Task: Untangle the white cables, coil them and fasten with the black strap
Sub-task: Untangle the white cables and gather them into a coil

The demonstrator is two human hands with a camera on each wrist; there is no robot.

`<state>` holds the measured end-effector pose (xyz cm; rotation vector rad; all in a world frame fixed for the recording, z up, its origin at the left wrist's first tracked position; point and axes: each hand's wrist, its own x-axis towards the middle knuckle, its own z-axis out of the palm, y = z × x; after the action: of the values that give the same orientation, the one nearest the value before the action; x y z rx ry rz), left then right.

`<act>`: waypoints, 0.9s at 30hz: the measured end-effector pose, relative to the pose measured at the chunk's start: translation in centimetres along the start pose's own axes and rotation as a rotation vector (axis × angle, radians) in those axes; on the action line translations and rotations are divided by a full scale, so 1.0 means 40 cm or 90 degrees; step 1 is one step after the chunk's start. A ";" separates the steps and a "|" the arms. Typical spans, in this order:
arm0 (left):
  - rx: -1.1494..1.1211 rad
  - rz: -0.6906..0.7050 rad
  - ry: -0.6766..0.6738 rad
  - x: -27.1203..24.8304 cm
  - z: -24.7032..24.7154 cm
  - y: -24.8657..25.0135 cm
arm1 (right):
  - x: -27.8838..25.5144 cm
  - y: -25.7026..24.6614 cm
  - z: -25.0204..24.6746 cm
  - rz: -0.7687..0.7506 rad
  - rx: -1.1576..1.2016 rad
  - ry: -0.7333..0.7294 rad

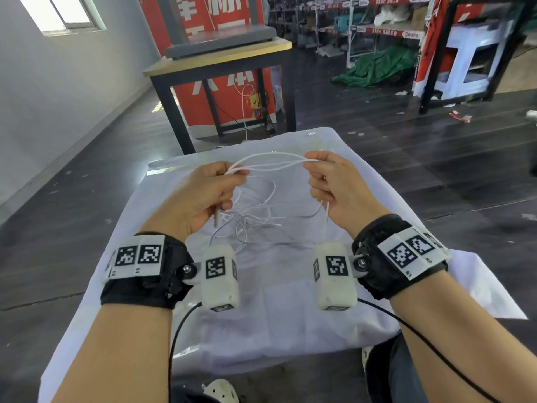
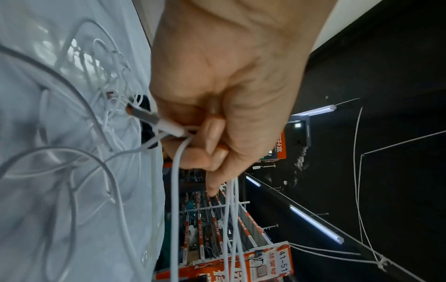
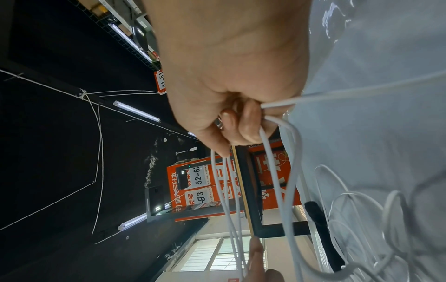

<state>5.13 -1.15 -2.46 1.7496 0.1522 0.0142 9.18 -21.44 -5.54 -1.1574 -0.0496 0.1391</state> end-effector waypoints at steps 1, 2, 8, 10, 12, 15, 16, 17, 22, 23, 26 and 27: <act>0.021 0.000 0.006 0.001 0.003 -0.003 | 0.000 -0.002 -0.001 -0.005 0.009 0.002; 0.018 0.000 0.014 0.002 0.005 -0.006 | 0.000 -0.003 -0.001 -0.010 0.012 0.002; -0.185 -0.021 -0.022 0.003 -0.009 -0.006 | -0.001 -0.002 -0.002 -0.012 -0.031 -0.005; -0.260 -0.028 -0.048 0.002 -0.014 -0.001 | -0.002 -0.003 -0.003 -0.012 -0.046 -0.016; -0.346 -0.028 -0.050 0.004 -0.015 0.006 | -0.006 -0.002 0.001 -0.007 -0.076 -0.052; -0.453 -0.041 -0.039 0.006 -0.009 0.015 | -0.016 0.000 0.010 0.015 -0.132 -0.122; -0.468 -0.036 -0.030 0.006 -0.007 0.016 | -0.018 0.001 0.012 0.022 -0.152 -0.139; -0.479 -0.029 -0.023 0.005 -0.005 0.018 | -0.018 0.003 0.014 0.025 -0.174 -0.148; -0.459 0.013 -0.035 0.002 0.022 0.031 | -0.020 0.017 0.022 0.002 -0.332 -0.146; -0.427 0.028 -0.027 0.002 0.029 0.033 | -0.021 0.020 0.023 -0.001 -0.367 -0.141; -0.334 0.056 -0.005 -0.003 0.048 0.039 | -0.020 0.023 0.021 -0.013 -0.431 -0.132; -0.305 0.061 -0.001 -0.004 0.052 0.042 | -0.018 0.023 0.020 -0.020 -0.443 -0.126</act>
<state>5.31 -3.49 -1.20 1.2773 0.0567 0.1107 8.30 -20.47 -6.03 -1.8327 -0.3095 0.2175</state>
